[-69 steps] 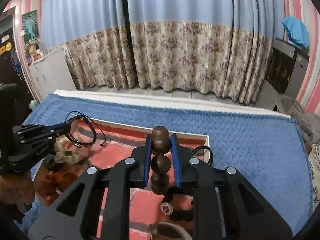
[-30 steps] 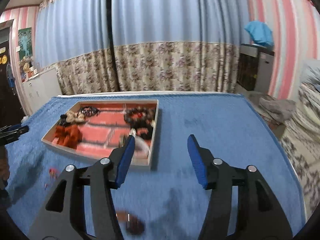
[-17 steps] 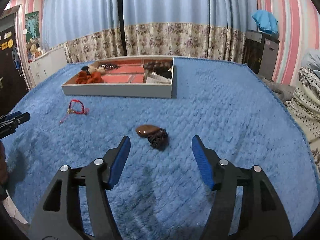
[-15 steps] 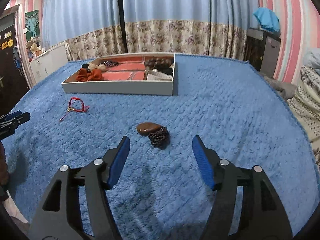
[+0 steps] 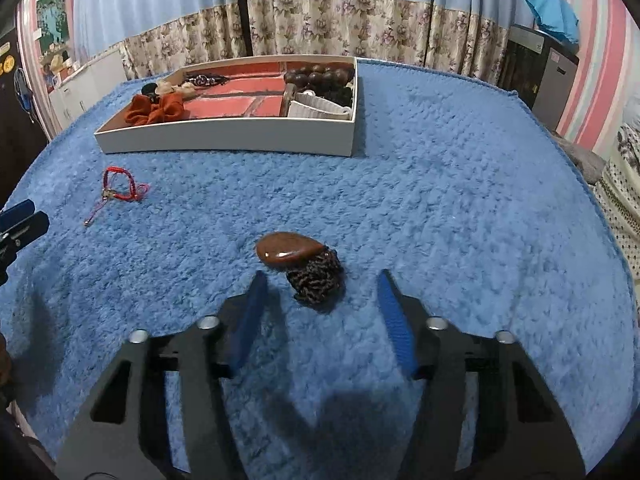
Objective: Organize jewelry
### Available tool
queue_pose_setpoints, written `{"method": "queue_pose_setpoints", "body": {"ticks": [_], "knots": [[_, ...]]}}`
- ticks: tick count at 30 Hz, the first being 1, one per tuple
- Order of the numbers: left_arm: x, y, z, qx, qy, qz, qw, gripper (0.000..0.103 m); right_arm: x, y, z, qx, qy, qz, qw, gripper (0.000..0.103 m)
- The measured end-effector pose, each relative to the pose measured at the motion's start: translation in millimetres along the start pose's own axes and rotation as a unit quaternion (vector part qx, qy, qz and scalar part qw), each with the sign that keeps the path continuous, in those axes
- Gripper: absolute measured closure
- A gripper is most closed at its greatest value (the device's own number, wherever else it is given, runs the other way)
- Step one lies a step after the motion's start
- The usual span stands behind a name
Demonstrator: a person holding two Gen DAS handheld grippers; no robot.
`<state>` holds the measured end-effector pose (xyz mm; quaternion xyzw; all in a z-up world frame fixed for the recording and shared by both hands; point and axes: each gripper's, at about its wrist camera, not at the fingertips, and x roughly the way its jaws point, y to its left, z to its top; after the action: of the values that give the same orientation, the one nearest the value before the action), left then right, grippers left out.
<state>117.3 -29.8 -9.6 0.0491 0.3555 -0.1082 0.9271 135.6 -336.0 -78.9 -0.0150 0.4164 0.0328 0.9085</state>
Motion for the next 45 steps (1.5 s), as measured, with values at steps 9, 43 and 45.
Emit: {"method": "queue_pose_setpoints", "body": {"ticks": [9,43,45], "knots": [[34,-8,23,0.005,0.012,-0.008,0.9999,0.033,14,-14,15,0.018,0.006,0.019,1.0,0.076],[13,12,76,0.02,-0.03,-0.043,0.9984,0.094,-58,-3,79,0.011,-0.12,0.08,0.99,0.086],[10,12,77,0.022,-0.035,-0.041,0.9983,0.094,-58,-2,80,0.008,-0.119,0.077,0.99,0.087]]}}
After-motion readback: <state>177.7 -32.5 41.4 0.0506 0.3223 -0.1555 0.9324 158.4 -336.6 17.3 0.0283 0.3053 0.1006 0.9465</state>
